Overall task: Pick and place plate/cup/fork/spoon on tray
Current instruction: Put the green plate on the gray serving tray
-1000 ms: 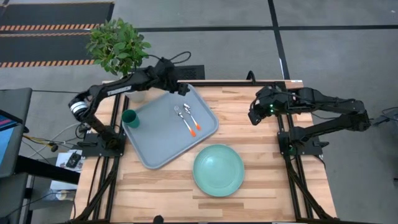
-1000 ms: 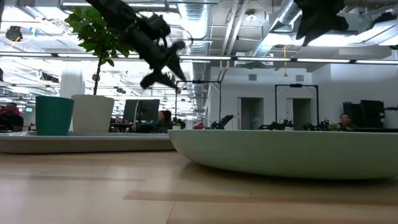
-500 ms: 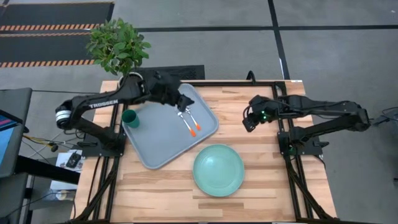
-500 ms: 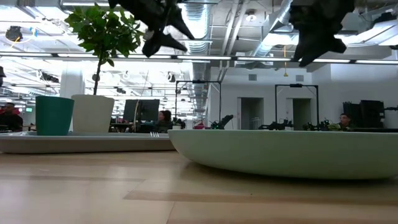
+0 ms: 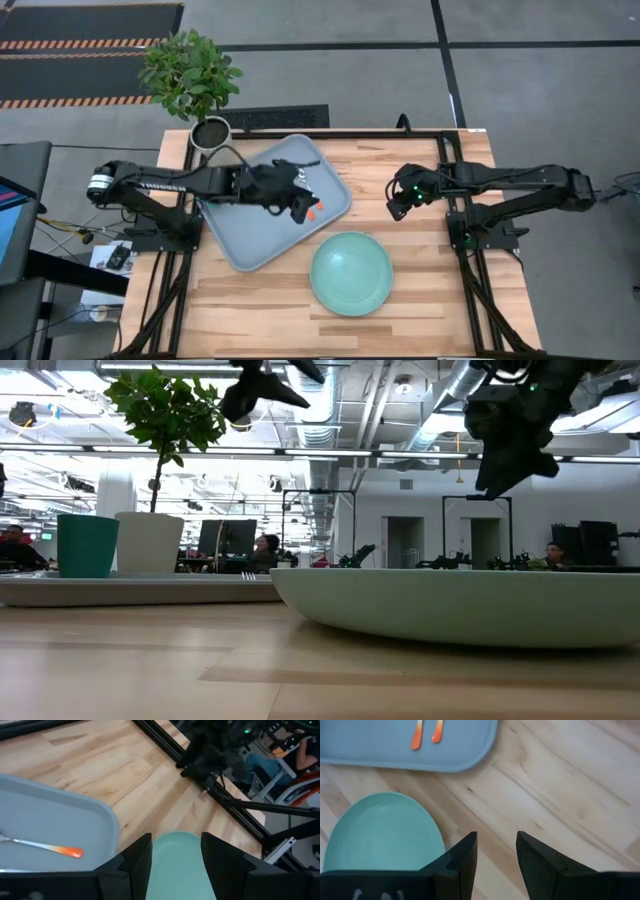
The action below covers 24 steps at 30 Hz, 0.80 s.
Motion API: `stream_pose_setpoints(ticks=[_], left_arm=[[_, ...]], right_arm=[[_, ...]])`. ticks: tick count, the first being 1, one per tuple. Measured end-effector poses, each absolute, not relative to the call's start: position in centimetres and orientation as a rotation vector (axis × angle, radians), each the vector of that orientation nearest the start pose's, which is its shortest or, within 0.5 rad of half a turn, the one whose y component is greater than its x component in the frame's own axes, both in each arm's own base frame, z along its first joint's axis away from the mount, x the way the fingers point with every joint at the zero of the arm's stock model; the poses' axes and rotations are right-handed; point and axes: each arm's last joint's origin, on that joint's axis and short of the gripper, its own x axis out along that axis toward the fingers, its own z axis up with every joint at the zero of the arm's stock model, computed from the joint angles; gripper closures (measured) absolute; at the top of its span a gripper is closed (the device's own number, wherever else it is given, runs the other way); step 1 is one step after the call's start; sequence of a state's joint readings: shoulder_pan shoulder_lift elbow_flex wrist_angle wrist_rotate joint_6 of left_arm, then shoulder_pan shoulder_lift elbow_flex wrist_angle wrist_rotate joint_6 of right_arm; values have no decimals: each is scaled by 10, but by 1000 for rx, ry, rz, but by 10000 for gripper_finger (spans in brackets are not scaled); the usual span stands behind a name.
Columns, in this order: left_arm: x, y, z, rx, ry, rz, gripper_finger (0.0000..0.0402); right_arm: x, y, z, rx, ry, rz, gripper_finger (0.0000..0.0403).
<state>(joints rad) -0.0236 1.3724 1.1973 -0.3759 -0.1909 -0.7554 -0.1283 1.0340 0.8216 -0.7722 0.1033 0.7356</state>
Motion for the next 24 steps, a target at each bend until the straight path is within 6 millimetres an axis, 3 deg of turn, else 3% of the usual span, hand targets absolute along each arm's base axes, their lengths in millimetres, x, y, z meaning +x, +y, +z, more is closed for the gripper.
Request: stream_pose_setpoints(ticks=[12, 24], left_arm=[[295, -69, 331, -624, 385, 326, 246], [276, -109, 322, -467, 349, 411, 246]], right_arm=[[194, -26, 225, 736, 847, -518, 242], [220, -29, 197, 694, 907, -505, 242]])
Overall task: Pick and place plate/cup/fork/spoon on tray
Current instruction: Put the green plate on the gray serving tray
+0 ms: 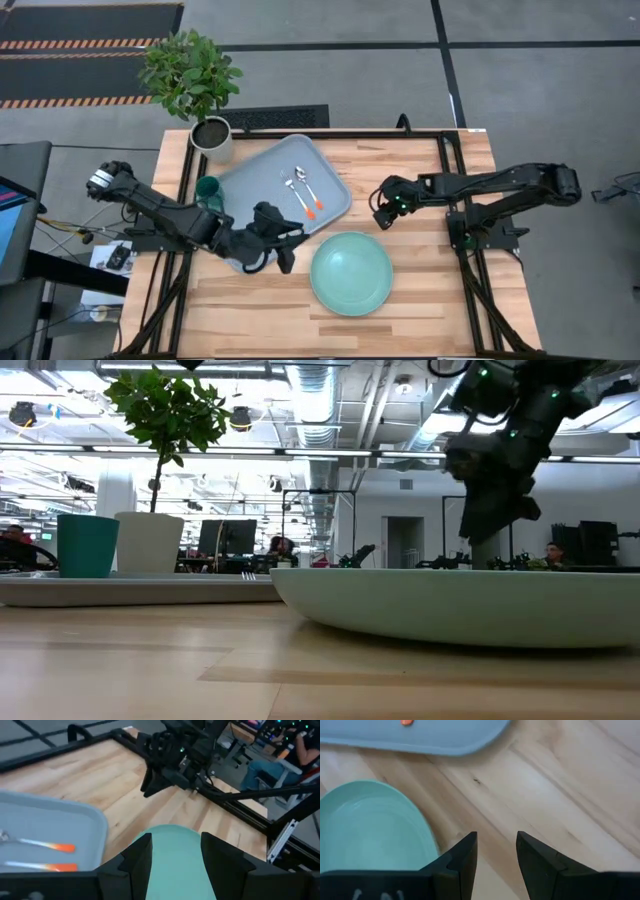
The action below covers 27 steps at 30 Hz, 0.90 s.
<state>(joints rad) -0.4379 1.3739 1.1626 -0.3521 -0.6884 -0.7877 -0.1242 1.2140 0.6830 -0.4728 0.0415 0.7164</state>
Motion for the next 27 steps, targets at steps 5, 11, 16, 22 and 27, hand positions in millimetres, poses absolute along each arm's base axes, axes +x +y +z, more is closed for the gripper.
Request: stream_pose_setpoints(ticks=[5, 11, 16, 22, 27], left_arm=[[272, -118, 298, -622, 299, 345, 246], [269, -116, 259, -820, 311, 267, 246], [261, -105, 227, -924, 356, 359, 246], [257, -104, 214, -1029, 334, 344, 246], [256, -106, 206, -1079, 350, 325, 246]], right_arm=[[232, -28, 187, 734, 927, -421, 242], [239, -22, 175, 734, 981, -401, 242], [243, -11, 168, 711, 1019, -352, 242], [245, 12, 163, 650, 1068, -272, 242], [246, 28, 157, 593, 1095, -251, 242]])
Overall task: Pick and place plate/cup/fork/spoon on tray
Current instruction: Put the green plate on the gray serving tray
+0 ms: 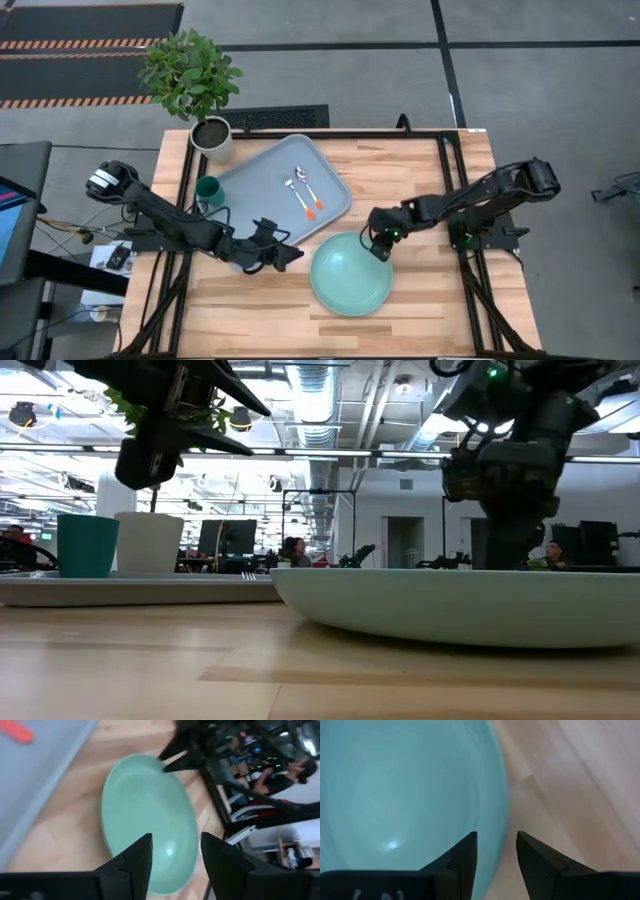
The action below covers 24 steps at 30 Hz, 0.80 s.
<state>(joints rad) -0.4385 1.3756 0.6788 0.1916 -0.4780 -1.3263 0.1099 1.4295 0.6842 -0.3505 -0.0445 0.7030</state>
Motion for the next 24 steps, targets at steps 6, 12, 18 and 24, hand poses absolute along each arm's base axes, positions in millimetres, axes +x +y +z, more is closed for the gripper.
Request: stream_pose_setpoints(ticks=[6, 12, 18, 24], left_arm=[[265, -111, 178, -1185, 425, 377, 246], [276, -116, 150, -1310, 441, 442, 246], [293, -126, 138, -1375, 485, 442, 246], [316, -134, 131, -1363, 555, 521, 246]], right_arm=[[245, 39, 152, 582, 1113, -284, 242], [245, 42, 152, 576, 1108, -283, 242], [245, 42, 153, 578, 1103, -282, 242], [245, 42, 153, 579, 1101, -282, 242]])
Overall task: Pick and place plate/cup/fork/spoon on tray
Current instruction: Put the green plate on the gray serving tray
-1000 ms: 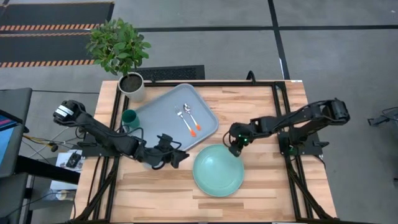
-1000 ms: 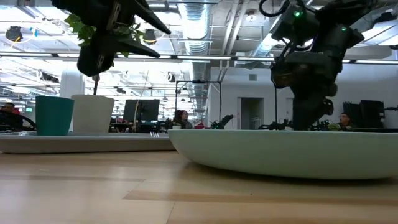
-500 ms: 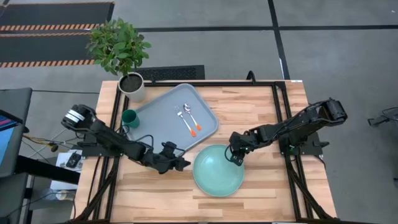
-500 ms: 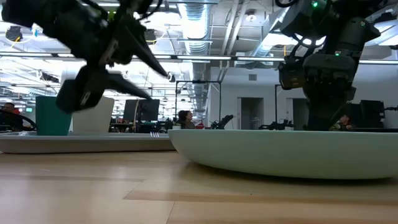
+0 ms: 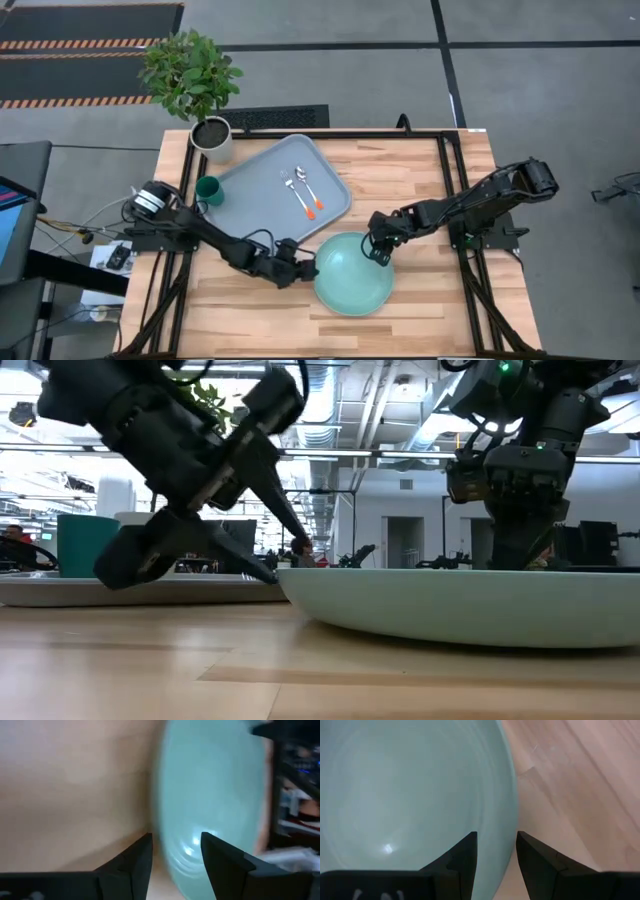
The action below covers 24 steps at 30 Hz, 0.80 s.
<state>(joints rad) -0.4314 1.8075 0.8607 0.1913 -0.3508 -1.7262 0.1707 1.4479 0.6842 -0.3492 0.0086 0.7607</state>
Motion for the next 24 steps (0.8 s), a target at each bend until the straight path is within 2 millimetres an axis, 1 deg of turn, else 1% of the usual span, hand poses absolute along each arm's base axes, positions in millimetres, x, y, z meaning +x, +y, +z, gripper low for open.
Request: stream_pose_setpoints(ticks=[4, 7, 9, 11, 16, 20, 24], left_arm=[[318, -135, 131, -1340, 578, 605, 246], [319, -135, 133, -1339, 581, 628, 247], [320, -135, 133, -1341, 588, 625, 256], [321, -136, 133, -1342, 585, 624, 276], [323, -136, 129, -1343, 573, 616, 343], [323, -136, 127, -1324, 583, 614, 388], [323, -136, 125, -1317, 599, 615, 398]], right_arm=[[245, 44, 153, 577, 1102, -276, 242], [245, 46, 153, 573, 1103, -268, 242], [245, 47, 153, 572, 1097, -261, 242], [245, 47, 153, 572, 1095, -260, 242], [245, 47, 153, 572, 1096, -260, 242], [246, 47, 153, 571, 1092, -262, 242], [245, 47, 153, 590, 1089, -276, 242]])
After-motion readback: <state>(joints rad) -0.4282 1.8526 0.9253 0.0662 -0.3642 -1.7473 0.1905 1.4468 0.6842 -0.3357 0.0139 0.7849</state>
